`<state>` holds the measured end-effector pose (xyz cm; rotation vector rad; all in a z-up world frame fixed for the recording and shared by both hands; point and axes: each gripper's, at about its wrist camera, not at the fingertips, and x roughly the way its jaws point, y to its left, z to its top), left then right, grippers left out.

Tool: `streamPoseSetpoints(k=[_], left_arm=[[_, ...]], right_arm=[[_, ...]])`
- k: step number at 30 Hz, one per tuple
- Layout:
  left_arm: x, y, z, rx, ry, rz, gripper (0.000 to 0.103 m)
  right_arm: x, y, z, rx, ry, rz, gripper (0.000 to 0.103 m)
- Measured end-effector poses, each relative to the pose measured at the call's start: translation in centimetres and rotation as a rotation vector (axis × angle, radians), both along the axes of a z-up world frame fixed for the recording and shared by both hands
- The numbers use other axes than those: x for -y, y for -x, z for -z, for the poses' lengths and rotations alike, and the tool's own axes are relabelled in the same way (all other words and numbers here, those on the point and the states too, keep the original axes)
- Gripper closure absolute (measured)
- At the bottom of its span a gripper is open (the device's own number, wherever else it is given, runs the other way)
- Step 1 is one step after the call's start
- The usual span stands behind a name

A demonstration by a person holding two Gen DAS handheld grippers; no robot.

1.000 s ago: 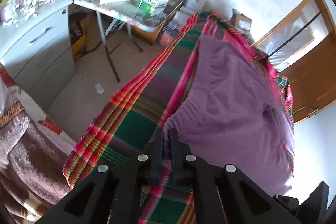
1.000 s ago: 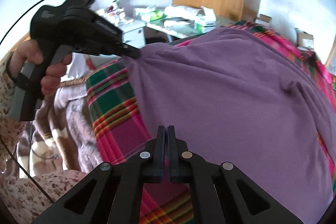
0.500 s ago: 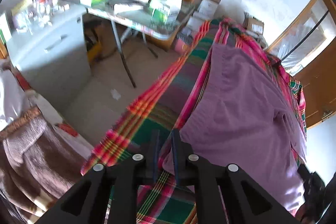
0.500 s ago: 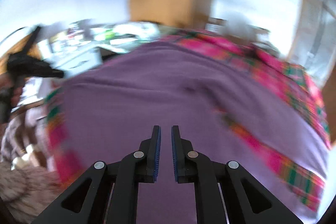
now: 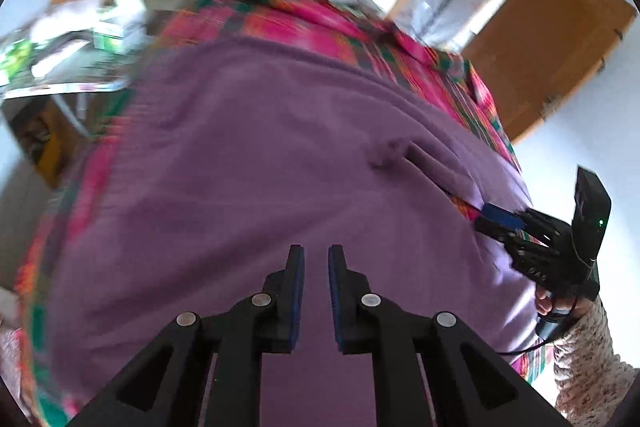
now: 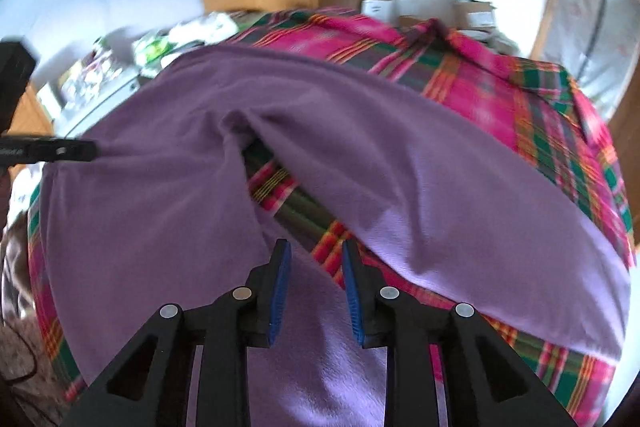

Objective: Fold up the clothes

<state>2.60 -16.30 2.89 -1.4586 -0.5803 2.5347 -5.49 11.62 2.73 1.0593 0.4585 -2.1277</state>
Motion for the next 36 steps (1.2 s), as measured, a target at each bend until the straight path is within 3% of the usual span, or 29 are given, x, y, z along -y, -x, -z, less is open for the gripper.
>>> streamPoseSetpoints(k=[6, 17, 20, 24, 36], left_arm=[[-4.0, 2.7, 1.9, 0.051, -0.034, 0.088, 0.091], [-3.8, 3.1, 2.5, 0.070, -0.103, 0.083, 0.091], [-3.7, 3.3, 2.6, 0.069, -0.107, 0.082, 0.091], [-3.7, 3.5, 2.9, 0.070, -0.122, 0.080, 0.091], [-3.4, 3.5, 3.2, 0.066, -0.147, 0.078, 0.091]], right_arm=[[2.1, 0.0, 1.4, 0.015, -0.033, -0.112, 0.076], [3.8, 0.1, 1.9, 0.001, -0.040, -0.178, 0.078], [3.6, 0.4, 1.8, 0.004, -0.028, -0.152, 0.078], [3.1, 0.9, 1.6, 0.002, -0.019, -0.103, 0.098], [2.2, 2.2, 1.8, 0.067, 0.033, -0.009, 0.098]])
